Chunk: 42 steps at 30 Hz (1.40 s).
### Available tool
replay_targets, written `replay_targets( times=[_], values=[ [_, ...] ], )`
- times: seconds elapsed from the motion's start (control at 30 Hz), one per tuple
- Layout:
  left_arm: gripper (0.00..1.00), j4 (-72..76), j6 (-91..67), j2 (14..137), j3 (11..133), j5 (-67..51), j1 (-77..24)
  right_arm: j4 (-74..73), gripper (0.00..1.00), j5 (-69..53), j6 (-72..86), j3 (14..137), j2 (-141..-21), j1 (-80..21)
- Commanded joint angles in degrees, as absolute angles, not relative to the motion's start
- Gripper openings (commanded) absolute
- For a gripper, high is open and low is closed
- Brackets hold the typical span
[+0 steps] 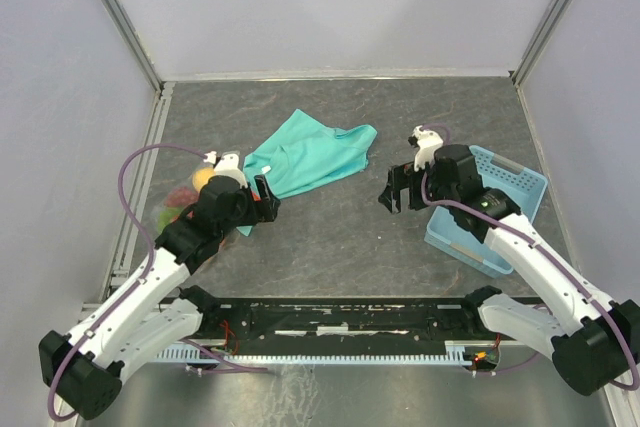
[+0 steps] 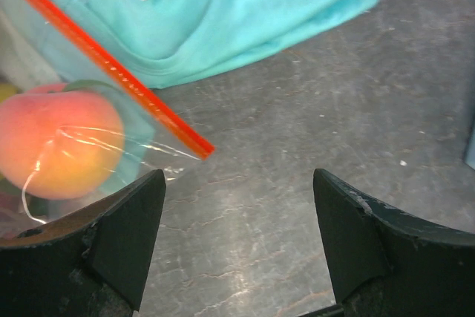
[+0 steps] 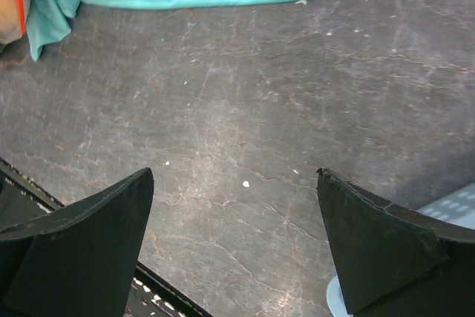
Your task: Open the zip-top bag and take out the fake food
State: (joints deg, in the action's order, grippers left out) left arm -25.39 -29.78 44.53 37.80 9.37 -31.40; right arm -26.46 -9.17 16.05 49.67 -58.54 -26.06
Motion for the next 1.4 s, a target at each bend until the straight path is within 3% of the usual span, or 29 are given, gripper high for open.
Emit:
replay_targets(
  times=[0.0, 0.27, 0.5, 0.67, 0.77, 0.93, 1.23, 1.37],
  values=[
    [0.84, -27.26, -26.6, 49.63, 41.51, 18.74, -31.9, -17.43, 0.99, -15.48, 13.54, 46.68, -56.46, -27.06],
    [0.8, -40.27, -28.07, 69.87, 54.52, 40.64, -32.1, -13.26, 0.99, -18.24, 13.22, 45.02, -57.01, -27.37],
    [0.82, -41.76, -27.17, 86.14, 67.46, 49.14, -31.54, -11.05, 0.99, -18.38, 13.81, 43.61, -57.89, -27.38],
    [0.77, -45.59, -25.9, 98.72, 76.3, 51.37, -28.48, -11.28, 0.99, -17.7, 13.55, 43.27, -57.07, -27.49],
    [0.74, -45.1, -25.86, 101.9, 76.65, 52.65, -28.06, -11.45, 0.99, -18.1, 13.66, 43.22, -57.15, -27.42],
    [0.6, -44.57, -26.59, 103.97, 75.17, 52.87, -27.25, -11.39, 0.99, -18.02, 13.95, 42.97, -57.39, -27.49],
    [0.57, -42.47, -27.05, 101.97, 69.8, 51.16, -26.55, -11.51, 0.99, -17.59, 14.06, 42.73, -57.3, -27.49],
    [0.36, -42.11, -27.23, 101.25, 68.62, 50.22, -26.03, -11.51, 0.99, -17.04, 13.98, 42.5, -56.01, -27.43]
  ],
)
